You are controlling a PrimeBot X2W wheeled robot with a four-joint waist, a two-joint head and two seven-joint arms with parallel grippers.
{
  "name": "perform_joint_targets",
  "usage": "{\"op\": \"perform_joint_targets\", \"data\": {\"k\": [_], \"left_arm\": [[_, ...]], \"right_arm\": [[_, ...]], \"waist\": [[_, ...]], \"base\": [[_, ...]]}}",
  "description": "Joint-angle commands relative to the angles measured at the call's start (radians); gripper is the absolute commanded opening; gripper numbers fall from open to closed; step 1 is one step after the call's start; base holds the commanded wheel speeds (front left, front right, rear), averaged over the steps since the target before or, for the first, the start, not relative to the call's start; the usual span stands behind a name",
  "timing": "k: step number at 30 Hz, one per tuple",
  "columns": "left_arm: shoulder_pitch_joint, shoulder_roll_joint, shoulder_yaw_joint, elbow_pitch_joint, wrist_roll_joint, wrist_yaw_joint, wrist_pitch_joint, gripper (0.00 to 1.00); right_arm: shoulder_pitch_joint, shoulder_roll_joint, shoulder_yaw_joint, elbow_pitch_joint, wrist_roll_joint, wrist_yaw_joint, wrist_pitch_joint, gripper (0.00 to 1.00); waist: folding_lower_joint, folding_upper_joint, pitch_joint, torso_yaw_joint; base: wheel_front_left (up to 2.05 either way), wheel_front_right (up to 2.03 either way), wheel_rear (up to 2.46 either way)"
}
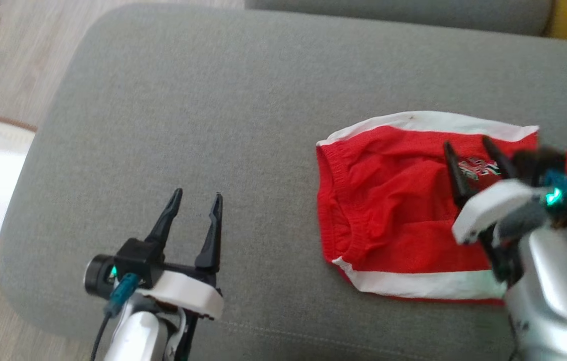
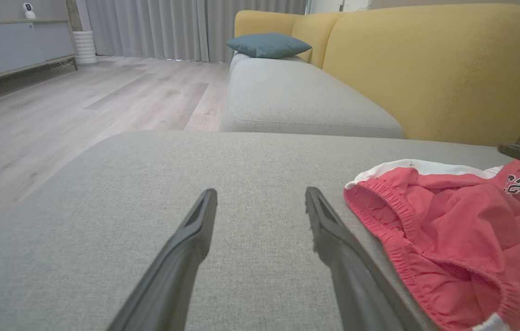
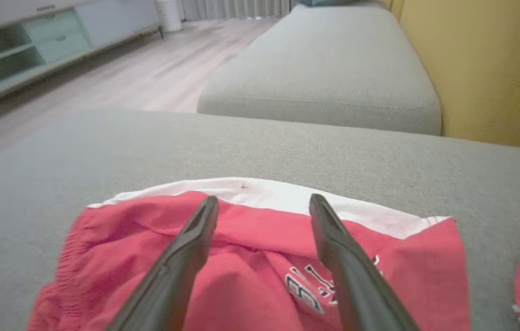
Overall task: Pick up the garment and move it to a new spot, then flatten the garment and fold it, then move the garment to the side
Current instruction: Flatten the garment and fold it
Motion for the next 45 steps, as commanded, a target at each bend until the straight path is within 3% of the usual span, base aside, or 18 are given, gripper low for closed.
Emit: {"op": "perform_joint_targets", "data": {"k": [1,8,11,16,17,18,19,31,45], "left_arm": [[-0.054,0.003,0.017,-0.036,-0.006,0.004,-0.005,1.0],[-0.091,0.003,-0.013,-0.027,-0.029,0.009,-0.005,1.0],[-0.11,0.003,-0.03,-0.025,-0.044,0.018,-0.005,1.0],[-0.119,0.003,-0.037,-0.025,-0.049,0.022,-0.005,1.0],[-0.122,0.003,-0.037,-0.025,-0.049,0.022,-0.005,1.0],[-0.124,0.003,-0.037,-0.025,-0.05,0.023,-0.005,1.0],[-0.126,0.003,-0.036,-0.024,-0.05,0.023,-0.005,1.0],[-0.143,0.003,-0.055,-0.032,-0.059,0.027,-0.005,1.0],[-0.176,0.003,-0.081,-0.036,-0.07,0.024,-0.005,1.0]], "right_arm": [[-0.072,-0.026,0.019,-0.001,-0.013,0.002,0.042,1.0],[-0.244,-0.087,0.002,0.182,-0.024,0.002,0.23,1.0],[-0.318,-0.127,0.022,0.29,-0.029,0.002,0.344,1.0],[-0.36,-0.16,0.078,0.359,-0.015,0.002,0.432,1.0],[-0.366,-0.165,0.092,0.367,-0.008,0.002,0.444,0.8],[-0.373,-0.169,0.103,0.369,-0.001,0.002,0.446,0.05],[-0.381,-0.174,0.113,0.37,0.005,0.002,0.445,0.0],[-0.53,-0.197,0.12,0.378,0.01,0.002,0.255,0.0],[-0.785,-0.207,0.057,0.533,-0.094,0.002,0.113,0.0]], "waist": [[0.0,-0.0001,0.037,0.026],[0.0,-0.0001,0.108,0.076],[0.0,-0.0001,0.135,0.098],[0.0,-0.0001,0.153,0.11],[0.0,-0.0001,0.156,0.111],[0.0,-0.0001,0.158,0.112],[0.0,-0.0001,0.161,0.113],[0.0,-0.0001,0.186,0.119],[0.0,-0.0001,0.243,0.167]], "base": [[0.0,0.0,0.0],[0.0,0.0,0.0],[0.0,0.0,0.0],[0.0,0.0,0.0],[0.0,0.0,0.0],[0.0,0.0,0.0],[0.0,0.0,0.0],[0.0,0.0,0.0],[0.0,0.0,0.0]]}}
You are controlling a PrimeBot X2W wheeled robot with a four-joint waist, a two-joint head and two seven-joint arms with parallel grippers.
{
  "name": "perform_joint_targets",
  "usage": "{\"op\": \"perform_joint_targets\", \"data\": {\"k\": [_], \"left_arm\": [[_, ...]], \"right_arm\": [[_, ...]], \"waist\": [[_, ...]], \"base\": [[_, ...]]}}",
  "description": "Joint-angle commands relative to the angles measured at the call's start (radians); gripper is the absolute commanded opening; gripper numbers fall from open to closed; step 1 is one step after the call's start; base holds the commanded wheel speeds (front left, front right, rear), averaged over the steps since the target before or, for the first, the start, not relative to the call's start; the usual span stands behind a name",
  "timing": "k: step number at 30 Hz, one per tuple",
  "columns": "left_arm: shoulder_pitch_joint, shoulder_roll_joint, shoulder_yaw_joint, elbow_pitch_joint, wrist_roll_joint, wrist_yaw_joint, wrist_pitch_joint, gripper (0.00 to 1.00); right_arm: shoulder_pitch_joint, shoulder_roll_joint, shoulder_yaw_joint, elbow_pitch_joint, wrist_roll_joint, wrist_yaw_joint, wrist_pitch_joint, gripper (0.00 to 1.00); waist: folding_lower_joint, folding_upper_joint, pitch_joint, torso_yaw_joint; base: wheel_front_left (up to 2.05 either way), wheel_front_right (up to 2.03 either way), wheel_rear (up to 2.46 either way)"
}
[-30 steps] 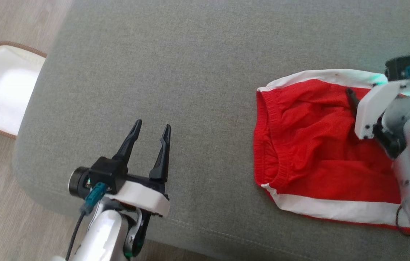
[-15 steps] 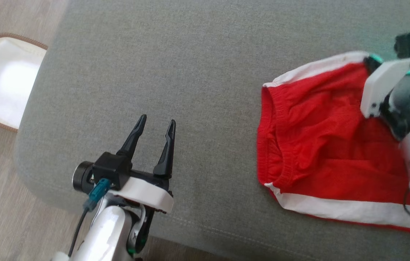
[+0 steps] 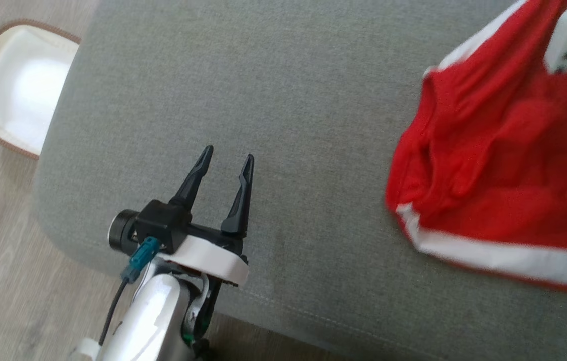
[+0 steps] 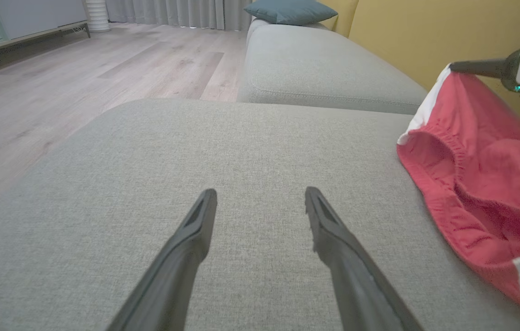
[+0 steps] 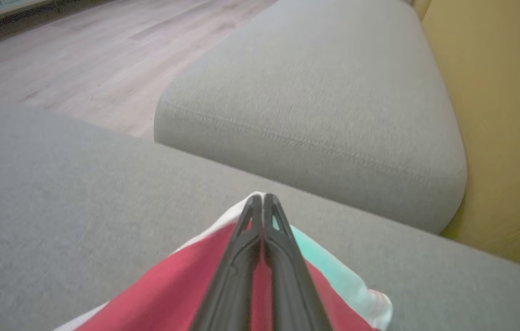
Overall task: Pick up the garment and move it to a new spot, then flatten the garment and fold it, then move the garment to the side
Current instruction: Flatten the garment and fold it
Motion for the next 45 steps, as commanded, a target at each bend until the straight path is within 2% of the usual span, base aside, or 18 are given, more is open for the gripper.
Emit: {"op": "perform_joint_targets", "data": {"k": [1,10,11,12,17,22,27,30,33,36,37,39,45], "left_arm": [[-0.032,0.006,0.029,-0.035,-0.009,0.003,-0.005,1.0],[-0.041,0.006,0.005,-0.035,-0.022,0.011,-0.005,1.0],[-0.041,0.006,0.004,-0.034,-0.022,0.012,-0.005,1.0],[-0.041,0.006,0.004,-0.033,-0.022,0.014,-0.005,1.0],[-0.04,0.006,0.023,-0.027,-0.006,0.012,-0.005,1.0],[-0.031,0.006,0.056,-0.031,0.018,0.003,-0.005,1.0],[-0.02,0.006,0.09,-0.049,0.033,-0.008,-0.005,1.0],[-0.016,0.008,0.103,-0.06,0.079,-0.014,-0.005,1.0],[-0.004,0.008,0.124,-0.07,0.077,-0.018,-0.005,1.0],[0.008,0.007,0.145,-0.08,0.063,-0.021,-0.005,1.0],[0.008,0.007,0.145,-0.08,0.063,-0.021,-0.005,1.0],[0.014,0.007,0.157,-0.085,0.057,-0.022,-0.005,1.0],[0.02,0.007,0.181,-0.094,0.031,-0.023,-0.005,1.0]], "right_arm": [[-0.071,0.003,-0.005,-0.02,-0.022,0.002,-0.029,0.0],[-0.196,0.027,-0.083,0.114,-0.127,0.002,-0.119,0.0],[-0.197,0.032,-0.09,0.131,-0.135,0.002,-0.122,0.21],[-0.196,0.038,-0.097,0.149,-0.14,0.002,-0.126,1.0],[-0.166,0.072,-0.101,0.211,-0.157,0.002,-0.177,1.0],[-0.109,0.108,-0.072,0.25,-0.142,0.002,-0.257,1.0],[-0.032,0.148,-0.042,0.255,-0.08,0.002,-0.361,1.0],[0.031,0.176,-0.01,0.228,-0.023,0.002,-0.403,1.0],[0.111,0.193,0.03,0.166,0.044,0.002,-0.421,1.0],[0.201,0.183,0.046,0.059,0.101,0.002,-0.428,1.0],[0.201,0.183,0.046,0.059,0.101,0.002,-0.428,1.0],[0.271,0.177,0.034,-0.045,0.133,0.002,-0.429,1.0],[0.506,0.18,-0.024,-0.305,0.11,0.002,-0.429,1.0]], "waist": [[0.0,0.0,0.01,0.01],[0.0,0.0,0.022,0.031],[0.0,0.0,0.021,0.03],[0.0,0.0,0.018,0.027],[0.0,0.0,-0.012,-0.011],[0.0,0.0,-0.066,-0.084],[0.0,0.0,-0.128,-0.167],[0.0,0.0,-0.164,-0.217],[0.0,0.0,-0.195,-0.26],[0.0,0.0,-0.217,-0.305],[0.0,0.0,-0.217,-0.305],[0.0,0.0,-0.226,-0.333],[0.0,0.0,-0.237,-0.401]], "base": [[0.0,0.0,0.0],[0.0,0.0,0.0],[0.0,0.0,0.0],[0.0,0.0,0.0],[0.0,0.0,0.0],[0.0,0.0,0.0],[0.0,0.0,0.0],[0.0,0.0,0.0],[0.0,0.0,0.0],[0.0,0.0,0.0],[0.0,0.0,0.0],[0.0,0.0,0.0],[0.0,0.0,0.0]]}}
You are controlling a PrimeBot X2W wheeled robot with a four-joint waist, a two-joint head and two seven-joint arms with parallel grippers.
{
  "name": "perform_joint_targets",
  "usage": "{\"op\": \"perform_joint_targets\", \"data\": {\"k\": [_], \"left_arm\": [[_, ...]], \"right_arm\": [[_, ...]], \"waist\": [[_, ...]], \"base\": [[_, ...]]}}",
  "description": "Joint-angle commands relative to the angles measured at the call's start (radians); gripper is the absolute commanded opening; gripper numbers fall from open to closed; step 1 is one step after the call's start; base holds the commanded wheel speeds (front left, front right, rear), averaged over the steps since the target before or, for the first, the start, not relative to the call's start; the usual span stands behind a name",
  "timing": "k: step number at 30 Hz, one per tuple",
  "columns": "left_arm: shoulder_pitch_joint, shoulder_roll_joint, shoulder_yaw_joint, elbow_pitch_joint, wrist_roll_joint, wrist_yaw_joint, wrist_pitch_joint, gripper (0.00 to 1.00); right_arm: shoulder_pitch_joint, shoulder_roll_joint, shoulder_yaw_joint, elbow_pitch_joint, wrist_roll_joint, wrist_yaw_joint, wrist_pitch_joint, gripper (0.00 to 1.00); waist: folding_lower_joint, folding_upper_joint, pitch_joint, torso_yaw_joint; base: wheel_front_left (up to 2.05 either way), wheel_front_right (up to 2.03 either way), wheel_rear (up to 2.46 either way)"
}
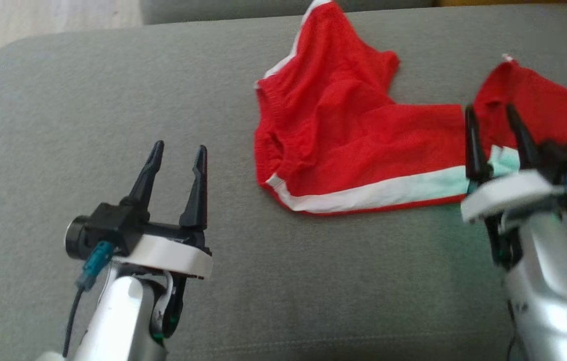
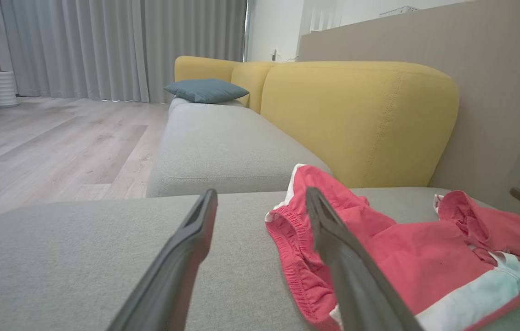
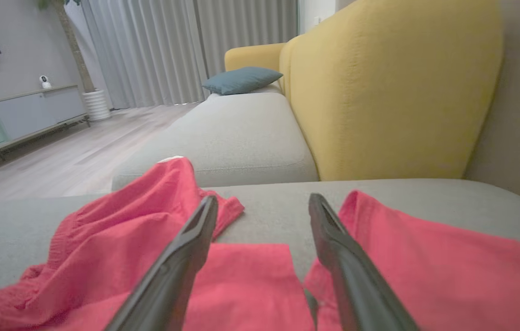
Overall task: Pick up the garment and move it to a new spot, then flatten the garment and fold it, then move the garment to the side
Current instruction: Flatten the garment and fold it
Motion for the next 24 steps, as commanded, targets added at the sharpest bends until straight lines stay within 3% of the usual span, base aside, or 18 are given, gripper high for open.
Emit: {"op": "perform_joint_targets", "data": {"k": [1,7,14,24], "left_arm": [[-0.027,0.008,0.041,-0.038,-0.008,-0.002,-0.005,1.0],[-0.027,0.008,0.054,-0.035,-0.034,0.0,-0.005,1.0],[-0.048,0.008,0.047,-0.018,-0.022,-0.018,-0.005,1.0],[-0.157,0.028,-0.107,0.219,0.056,-0.105,-0.001,1.0]], "right_arm": [[0.034,0.019,0.0,-0.081,-0.018,0.002,-0.011,1.0],[0.201,0.073,-0.048,-0.26,-0.072,0.002,-0.011,1.0],[0.257,0.094,-0.073,-0.346,-0.083,0.002,-0.002,1.0],[0.273,0.096,-0.08,-0.393,-0.049,0.002,0.009,1.0]], "waist": [[0.0,-0.0001,-0.013,-0.037],[0.0,-0.0001,-0.016,-0.074],[0.0,-0.0001,0.001,-0.099],[0.0,-0.0001,0.053,-0.129]], "base": [[0.0,0.0,0.0],[0.0,0.0,0.0],[0.0,0.0,0.0],[0.0,0.0,0.0]]}}
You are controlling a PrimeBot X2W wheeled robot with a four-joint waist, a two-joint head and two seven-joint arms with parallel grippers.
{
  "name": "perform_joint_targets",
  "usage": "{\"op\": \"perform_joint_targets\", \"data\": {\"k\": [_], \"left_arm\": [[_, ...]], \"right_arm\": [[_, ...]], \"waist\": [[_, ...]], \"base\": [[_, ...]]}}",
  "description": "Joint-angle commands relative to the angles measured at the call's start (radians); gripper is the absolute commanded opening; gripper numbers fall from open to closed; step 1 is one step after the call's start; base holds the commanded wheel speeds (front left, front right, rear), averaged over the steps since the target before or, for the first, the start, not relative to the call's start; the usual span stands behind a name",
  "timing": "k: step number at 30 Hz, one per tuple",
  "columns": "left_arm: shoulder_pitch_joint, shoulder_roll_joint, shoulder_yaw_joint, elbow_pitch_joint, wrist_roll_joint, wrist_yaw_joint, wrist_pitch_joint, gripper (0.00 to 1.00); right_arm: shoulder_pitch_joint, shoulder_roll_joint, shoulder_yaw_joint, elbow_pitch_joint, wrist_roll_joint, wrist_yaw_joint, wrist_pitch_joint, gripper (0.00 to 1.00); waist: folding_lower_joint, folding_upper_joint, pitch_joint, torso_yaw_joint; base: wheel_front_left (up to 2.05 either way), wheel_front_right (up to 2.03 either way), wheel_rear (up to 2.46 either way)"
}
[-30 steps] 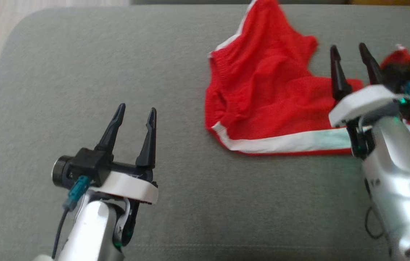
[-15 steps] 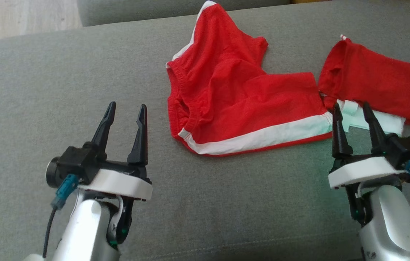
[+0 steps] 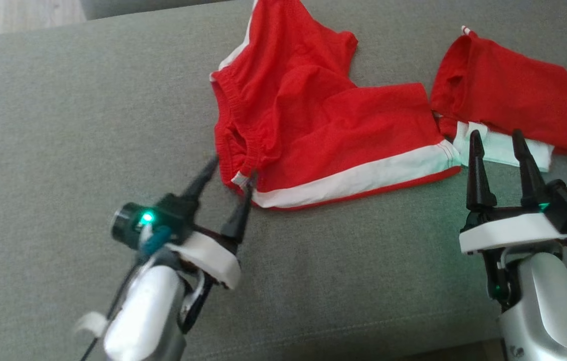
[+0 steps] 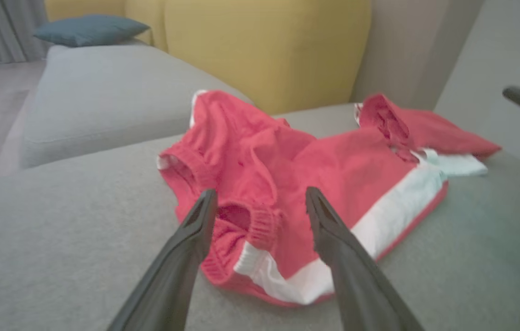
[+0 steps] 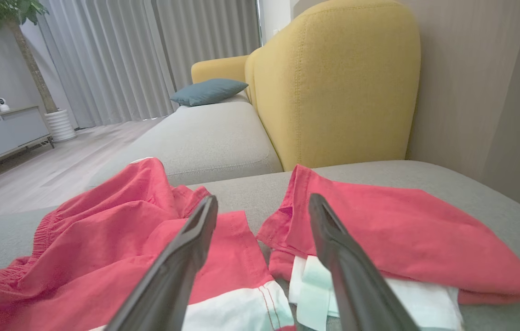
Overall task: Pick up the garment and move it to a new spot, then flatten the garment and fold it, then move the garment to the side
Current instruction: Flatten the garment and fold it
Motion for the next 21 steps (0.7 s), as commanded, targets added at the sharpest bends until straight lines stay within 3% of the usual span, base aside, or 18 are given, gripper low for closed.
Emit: {"op": "perform_joint_targets", "data": {"k": [1,21], "left_arm": [[-0.055,0.025,-0.005,0.01,0.015,-0.007,0.005,1.0],[-0.201,0.145,-0.168,0.184,0.007,-0.019,0.017,1.0]], "right_arm": [[-0.008,0.001,0.028,-0.033,0.008,0.002,0.003,1.0],[-0.02,0.001,0.029,-0.007,0.034,0.002,-0.006,1.0]], "waist": [[0.0,-0.0001,0.007,-0.008],[0.0,-0.0001,0.045,-0.032]], "base": [[0.0,0.0,0.0],[0.0,0.0,0.0]]}}
